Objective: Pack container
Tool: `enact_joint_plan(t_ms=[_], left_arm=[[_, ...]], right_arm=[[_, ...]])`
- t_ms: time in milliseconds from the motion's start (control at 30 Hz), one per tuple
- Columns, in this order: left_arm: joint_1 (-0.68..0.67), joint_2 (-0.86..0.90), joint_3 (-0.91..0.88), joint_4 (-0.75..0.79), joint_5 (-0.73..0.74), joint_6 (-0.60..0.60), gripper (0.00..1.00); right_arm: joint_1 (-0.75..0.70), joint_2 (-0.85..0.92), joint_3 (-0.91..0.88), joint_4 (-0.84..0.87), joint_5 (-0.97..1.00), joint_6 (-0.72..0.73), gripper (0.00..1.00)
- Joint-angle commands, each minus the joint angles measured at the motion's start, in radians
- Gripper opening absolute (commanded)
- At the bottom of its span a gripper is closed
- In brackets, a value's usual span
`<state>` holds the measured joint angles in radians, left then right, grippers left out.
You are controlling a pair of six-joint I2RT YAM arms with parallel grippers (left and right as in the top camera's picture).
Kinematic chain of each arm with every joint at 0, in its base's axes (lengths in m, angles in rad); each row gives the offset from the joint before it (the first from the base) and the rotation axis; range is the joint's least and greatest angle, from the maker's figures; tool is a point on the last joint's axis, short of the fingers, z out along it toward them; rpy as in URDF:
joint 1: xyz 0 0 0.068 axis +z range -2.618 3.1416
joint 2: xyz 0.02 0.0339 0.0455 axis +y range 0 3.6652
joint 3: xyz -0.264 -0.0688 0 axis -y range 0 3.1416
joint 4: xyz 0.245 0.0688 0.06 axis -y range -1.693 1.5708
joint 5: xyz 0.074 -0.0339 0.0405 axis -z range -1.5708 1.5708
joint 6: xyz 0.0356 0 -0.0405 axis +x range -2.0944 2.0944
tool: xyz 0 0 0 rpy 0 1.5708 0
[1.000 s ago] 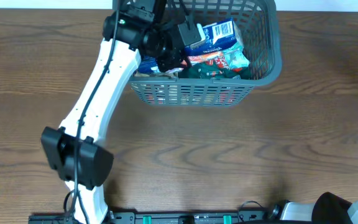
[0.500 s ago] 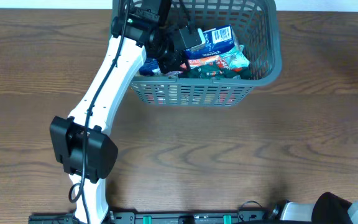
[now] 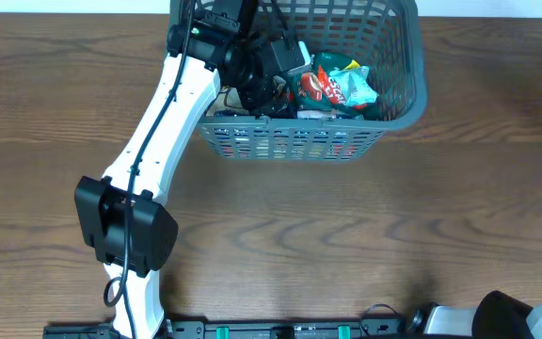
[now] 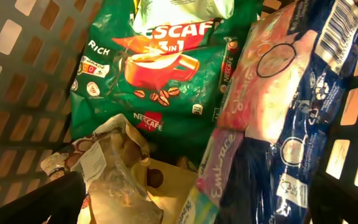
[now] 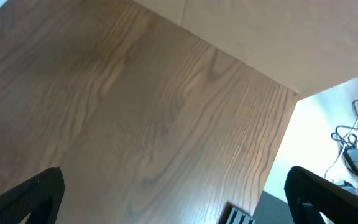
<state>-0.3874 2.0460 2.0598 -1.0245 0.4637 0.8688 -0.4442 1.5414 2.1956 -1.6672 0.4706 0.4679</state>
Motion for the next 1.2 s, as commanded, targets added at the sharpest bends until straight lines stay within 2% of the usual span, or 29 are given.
enact_joint_plan(t_ms=[0, 233, 400, 500, 600, 667, 733, 800, 933, 1167], left_arm=[[-0.005, -0.016, 0.02, -0.006, 0.01, 0.005, 0.99], [-0.005, -0.051, 0.105, -0.002, -0.01, -0.047, 0.98], [-0.004, -0.088, 0.246, 0.001, -0.13, -0.14, 0.98], [-0.004, -0.112, 0.323, 0.002, -0.255, -0.229, 0.98], [-0.002, -0.147, 0.354, 0.017, -0.48, -0.397, 0.99], [0.004, -0.177, 0.355, 0.009, -0.68, -0.553, 0.99], [0.016, -0.205, 0.355, -0.035, -0.865, -0.716, 0.99], [0.034, -0.234, 0.355, -0.097, -0.977, -0.848, 0.99], [0.077, -0.287, 0.355, -0.175, -0.987, -0.966, 0.98], [0.097, -0.345, 0.355, -0.198, -0.988, -0.972, 0.99]], right_arm=[[-0.007, -0.01, 0.0, -0.002, 0.01, 0.017, 0.99], [-0.007, -0.01, 0.0, -0.002, 0.011, 0.017, 0.99], [-0.007, -0.01, 0.0, -0.001, 0.011, 0.017, 0.99], [-0.007, -0.01, 0.0, -0.001, 0.011, 0.017, 0.99], [-0.007, -0.01, 0.0, -0.001, 0.01, 0.017, 0.99], [-0.007, -0.01, 0.0, -0.002, 0.011, 0.017, 0.99], [-0.007, -0.01, 0.0, -0.002, 0.011, 0.017, 0.99], [-0.007, -0.01, 0.0, -0.002, 0.011, 0.017, 0.99], [-0.007, -0.01, 0.0, -0.001, 0.011, 0.017, 0.99], [-0.007, -0.01, 0.0, -0.001, 0.011, 0.017, 0.99]])
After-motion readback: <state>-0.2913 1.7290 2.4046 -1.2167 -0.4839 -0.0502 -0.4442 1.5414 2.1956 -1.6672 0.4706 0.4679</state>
